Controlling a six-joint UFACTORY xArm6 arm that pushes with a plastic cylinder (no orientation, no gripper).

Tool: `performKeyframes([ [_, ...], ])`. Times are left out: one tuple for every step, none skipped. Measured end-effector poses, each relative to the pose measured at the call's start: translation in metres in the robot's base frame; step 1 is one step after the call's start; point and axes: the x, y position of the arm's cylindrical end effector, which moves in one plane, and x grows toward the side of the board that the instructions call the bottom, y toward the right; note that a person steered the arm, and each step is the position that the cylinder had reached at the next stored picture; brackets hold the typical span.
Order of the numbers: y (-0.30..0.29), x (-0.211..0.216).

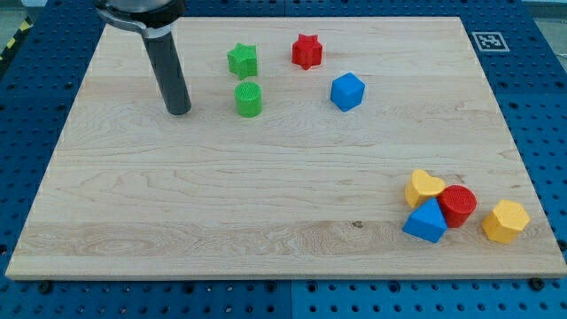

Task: Push the green circle to the center

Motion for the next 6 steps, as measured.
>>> performKeyframes([
  [0.04, -0.024],
  [0.074, -0.03],
  [0.079, -0.023],
  [0.08, -0.016],
  [0.085, -0.015],
  [0.088, -0.006],
])
